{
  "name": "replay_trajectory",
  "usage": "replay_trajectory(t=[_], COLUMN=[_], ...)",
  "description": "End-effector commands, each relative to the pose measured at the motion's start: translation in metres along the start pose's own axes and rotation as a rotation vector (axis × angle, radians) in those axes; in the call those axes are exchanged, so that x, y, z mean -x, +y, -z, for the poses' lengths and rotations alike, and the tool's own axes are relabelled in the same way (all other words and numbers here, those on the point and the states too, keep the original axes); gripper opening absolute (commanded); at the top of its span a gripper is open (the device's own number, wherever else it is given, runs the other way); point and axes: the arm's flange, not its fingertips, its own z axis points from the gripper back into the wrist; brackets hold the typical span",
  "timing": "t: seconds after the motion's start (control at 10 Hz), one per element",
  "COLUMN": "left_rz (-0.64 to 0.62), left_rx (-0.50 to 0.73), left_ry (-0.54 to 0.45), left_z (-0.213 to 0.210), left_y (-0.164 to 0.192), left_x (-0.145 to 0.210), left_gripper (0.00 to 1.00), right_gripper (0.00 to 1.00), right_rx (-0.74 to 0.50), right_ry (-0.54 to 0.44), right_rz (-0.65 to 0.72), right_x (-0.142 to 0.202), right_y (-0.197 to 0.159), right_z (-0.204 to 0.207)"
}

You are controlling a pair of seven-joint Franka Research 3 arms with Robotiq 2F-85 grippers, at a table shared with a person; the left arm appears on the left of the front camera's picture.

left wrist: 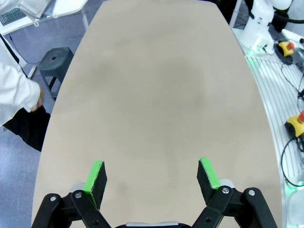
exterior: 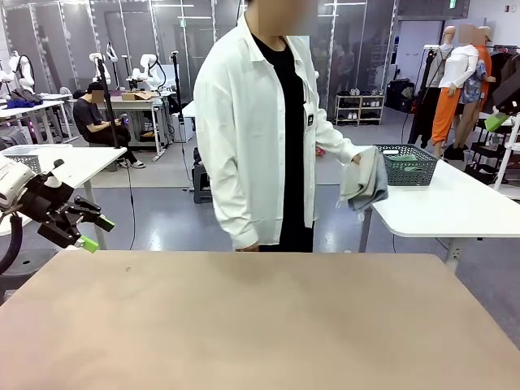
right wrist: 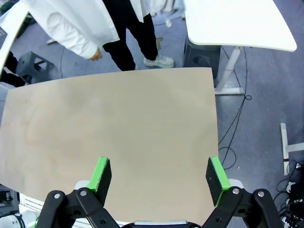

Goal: Fold the towels and place them in the basket.
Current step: Stack the folded Towel with hook on the right side of the table.

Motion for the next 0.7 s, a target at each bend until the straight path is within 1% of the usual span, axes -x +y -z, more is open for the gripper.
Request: replay_trajectory(t=[0.0,0.6], left_rz=[0.006,0.006], left_rx=[0.001,0.001], left_ry=[0.010,0.010], left_z=[-0.0007,-0.0007], left_y=[-0.0013,-0.0013], left_x=[-0.0008,-0.0008], left_gripper=[0.96,0.96], right_gripper=[1.00,1.00], right_rx=[0.003,0.003], right_ry=[0.008,0.008], right_rz=[0.005,0.005], right_x=[-0.0013,-0.0013], right_y=[-0.0003,-0.0003], right_z=[-0.0026,-0.0026])
